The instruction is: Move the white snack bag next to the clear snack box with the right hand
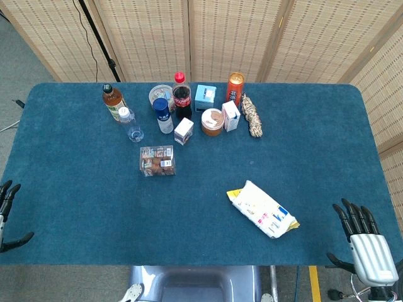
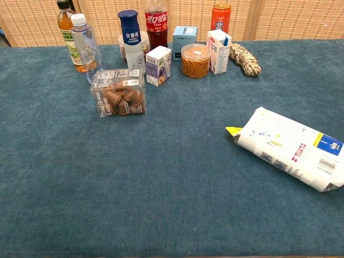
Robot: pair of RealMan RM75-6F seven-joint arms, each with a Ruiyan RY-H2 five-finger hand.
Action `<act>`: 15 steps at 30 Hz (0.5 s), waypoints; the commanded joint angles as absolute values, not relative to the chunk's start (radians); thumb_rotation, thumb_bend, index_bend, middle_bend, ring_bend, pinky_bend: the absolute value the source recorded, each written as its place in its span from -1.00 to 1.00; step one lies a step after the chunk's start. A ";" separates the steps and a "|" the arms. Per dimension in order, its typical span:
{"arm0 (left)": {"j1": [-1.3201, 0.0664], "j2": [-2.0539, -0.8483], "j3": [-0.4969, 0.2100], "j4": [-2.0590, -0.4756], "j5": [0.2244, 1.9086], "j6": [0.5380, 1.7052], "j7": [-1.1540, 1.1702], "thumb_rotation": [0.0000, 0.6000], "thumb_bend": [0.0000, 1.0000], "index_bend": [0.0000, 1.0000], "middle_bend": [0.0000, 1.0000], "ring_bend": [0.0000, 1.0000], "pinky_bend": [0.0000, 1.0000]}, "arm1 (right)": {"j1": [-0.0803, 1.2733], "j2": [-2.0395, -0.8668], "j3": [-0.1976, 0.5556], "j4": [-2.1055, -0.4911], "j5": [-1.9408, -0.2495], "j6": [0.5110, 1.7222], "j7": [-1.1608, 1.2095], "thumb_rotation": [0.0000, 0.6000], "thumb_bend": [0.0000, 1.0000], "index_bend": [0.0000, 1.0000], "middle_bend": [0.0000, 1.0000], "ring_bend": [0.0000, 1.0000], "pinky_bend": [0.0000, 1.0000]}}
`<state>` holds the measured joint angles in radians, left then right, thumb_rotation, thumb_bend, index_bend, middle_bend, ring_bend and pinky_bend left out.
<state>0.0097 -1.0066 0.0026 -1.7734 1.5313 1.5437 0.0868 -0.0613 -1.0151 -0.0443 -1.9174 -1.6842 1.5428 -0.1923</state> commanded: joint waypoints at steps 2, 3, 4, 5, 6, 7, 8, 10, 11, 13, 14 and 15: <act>0.012 -1.013 0.004 -1.771 1.535 1.550 0.097 1.00 -1.00 -1.00 -1.00 -1.00 -1.00 | -0.056 -1.032 -0.052 -1.900 -1.703 1.537 -0.180 1.00 -1.00 -1.00 -1.00 -1.00 -1.00; 0.013 -1.014 0.003 -1.771 1.534 1.552 0.099 1.00 -1.00 -1.00 -1.00 -1.00 -1.00 | -0.054 -1.038 -0.053 -1.896 -1.705 1.534 -0.177 1.00 -1.00 -1.00 -1.00 -1.00 -1.00; 0.014 -1.016 0.002 -1.771 1.533 1.554 0.100 1.00 -1.00 -1.00 -1.00 -1.00 -1.00 | -0.051 -1.043 -0.053 -1.893 -1.707 1.531 -0.174 1.00 -1.00 -1.00 -1.00 -1.00 -1.00; 0.015 -1.017 0.001 -1.771 1.532 1.556 0.100 1.00 -1.00 -1.00 -1.00 -1.00 -1.00 | -0.048 -1.048 -0.053 -1.889 -1.708 1.527 -0.172 1.00 -1.00 -1.00 -1.00 -1.00 -1.00; 0.017 -1.019 0.000 -1.772 1.531 1.560 0.100 1.00 -1.00 -1.00 -1.00 -1.00 -1.00 | -0.042 -1.056 -0.051 -1.884 -1.711 1.520 -0.169 1.00 -1.00 -1.00 -1.00 -1.00 -1.00; 0.018 -1.020 0.000 -1.772 1.531 1.564 0.100 1.00 -1.00 -1.00 -1.00 -1.00 -1.00 | -0.037 -1.064 -0.048 -1.881 -1.711 1.515 -0.168 1.00 -1.00 -1.00 -1.00 -1.00 -1.00; 0.020 -1.021 0.000 -1.770 1.535 1.570 0.101 1.00 -1.00 -1.00 -1.00 -1.00 -1.00 | -0.028 -1.076 -0.044 -1.878 -1.709 1.502 -0.167 1.00 -1.00 -1.00 -1.00 -1.00 -1.00; 0.025 -1.026 -0.001 -1.765 1.551 1.589 0.098 1.00 -1.00 -1.00 -1.00 -1.00 -1.00 | -0.003 -1.101 -0.033 -1.883 -1.694 1.464 -0.166 1.00 -1.00 -1.00 -1.00 -1.00 -1.00; 0.027 -1.029 -0.002 -1.761 1.558 1.598 0.096 1.00 -1.00 -1.00 -1.00 -1.00 -1.00 | 0.016 -1.116 -0.022 -1.884 -1.682 1.437 -0.176 1.00 -1.00 -1.00 -1.00 -1.00 -1.00; 0.028 -1.032 0.000 -1.756 1.569 1.606 0.089 1.00 -1.00 -1.00 -1.00 -1.00 -1.00 | 0.046 -1.139 -0.005 -1.891 -1.641 1.383 -0.201 1.00 -1.00 -1.00 -1.00 -1.00 -1.00; 0.029 -1.032 0.001 -1.755 1.571 1.606 0.083 1.00 -1.00 -1.00 -1.00 -1.00 -1.00 | 0.064 -1.152 0.007 -1.900 -1.612 1.352 -0.212 1.00 -1.00 -1.00 -1.00 -1.00 -1.00; 0.029 -1.032 0.001 -1.753 1.569 1.605 0.080 1.00 -1.00 -1.00 -1.00 -1.00 -1.00 | 0.080 -1.166 0.020 -1.905 -1.583 1.326 -0.222 1.00 -1.00 -1.00 -1.00 -1.00 -1.00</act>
<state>0.0284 -1.0311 0.0001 -1.7550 1.5689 1.6046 0.0825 0.0345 -1.1278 -0.0117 -1.8904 -1.6460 1.3916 -0.1928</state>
